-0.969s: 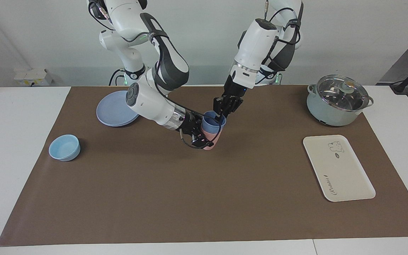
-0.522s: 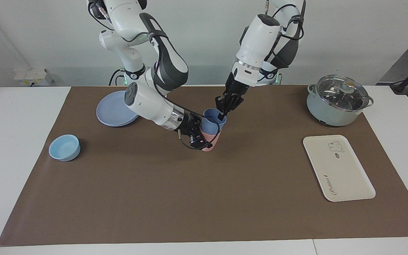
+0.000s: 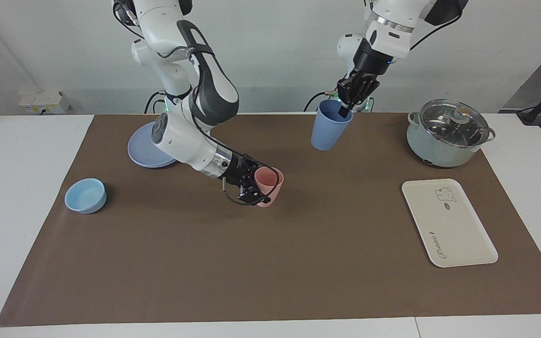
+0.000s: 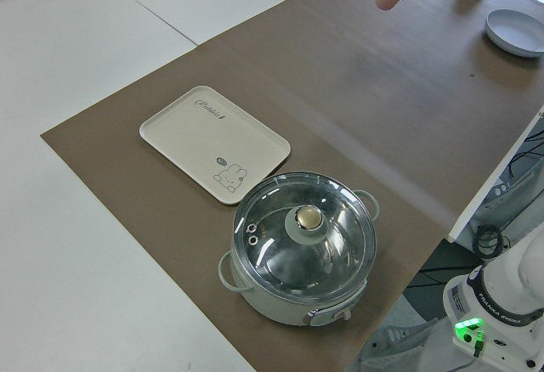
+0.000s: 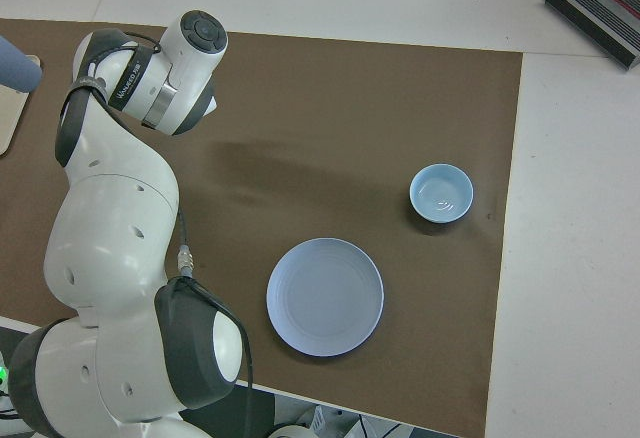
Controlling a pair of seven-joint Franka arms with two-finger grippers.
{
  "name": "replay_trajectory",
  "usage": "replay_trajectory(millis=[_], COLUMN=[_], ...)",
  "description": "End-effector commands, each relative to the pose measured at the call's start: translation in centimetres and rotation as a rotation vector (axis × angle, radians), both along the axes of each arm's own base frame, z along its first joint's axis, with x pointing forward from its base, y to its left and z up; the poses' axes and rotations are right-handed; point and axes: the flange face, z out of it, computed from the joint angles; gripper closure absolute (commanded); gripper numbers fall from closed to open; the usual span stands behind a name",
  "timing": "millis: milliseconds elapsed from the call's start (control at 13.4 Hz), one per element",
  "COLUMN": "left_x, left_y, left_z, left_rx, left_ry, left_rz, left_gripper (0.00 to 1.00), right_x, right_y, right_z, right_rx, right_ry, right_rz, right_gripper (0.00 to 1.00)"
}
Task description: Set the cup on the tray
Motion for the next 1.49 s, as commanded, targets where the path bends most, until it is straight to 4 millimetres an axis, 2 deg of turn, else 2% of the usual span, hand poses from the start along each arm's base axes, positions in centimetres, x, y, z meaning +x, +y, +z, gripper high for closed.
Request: replay_trajectory(millis=[0,149,298,373,447,596,671,820,1043,1193,1342,1416], left_x=[2.0,3.5,6.0,7.0,8.0,9.4,9.6,9.7,8.2,7.9,7.3,7.3], left_y=[9.1,15.5,23.2,26.0,29.2,34.2,35.6,35.7,36.2,37.0,37.0,36.9], left_z=[-3.4,-7.1,-11.4,-13.7,-16.1,-20.3,-21.8,-24.2,-28.8,-29.2,-30.3,-30.4], left_rx=[0.056,0.102,0.135,0.133,0.140,0.153,0.150,0.100,0.077,0.088,0.095,0.096], left_ry=[-0.053,-0.089,-0.105,-0.109,-0.121,-0.148,-0.156,-0.148,-0.164,-0.171,-0.166,-0.164], left_rz=[-0.072,-0.126,-0.203,-0.229,-0.249,-0.228,-0.232,-0.215,-0.245,-0.272,-0.288,-0.292], left_gripper=[1.00,1.00,1.00,1.00,1.00,1.00,1.00,1.00,1.00,1.00,1.00,0.90], right_x=[1.2,1.1,1.3,1.1,0.9,0.8,0.8,0.6,0.2,0.0,-0.7,-1.1], right_y=[-5.8,-12.0,-16.7,-18.8,-21.8,-26.3,-28.4,-30.4,-32.0,-32.0,-32.0,-32.1], right_z=[-1.2,-3.3,-4.4,-5.1,-6.3,-7.9,-8.8,-10.3,-11.3,-11.5,-12.0,-12.4], right_rx=[0.046,0.036,0.055,0.069,0.075,0.086,0.085,0.110,0.118,0.123,0.112,0.102], right_ry=[0.030,0.034,0.054,0.074,0.095,0.118,0.117,0.117,0.107,0.110,0.084,0.085], right_rz=[-0.126,-0.168,-0.210,-0.252,-0.304,-0.375,-0.394,-0.422,-0.406,-0.398,-0.365,-0.373], right_gripper=[1.00,1.00,1.00,1.00,1.00,1.00,1.00,1.00,1.00,1.00,1.00,1.00])
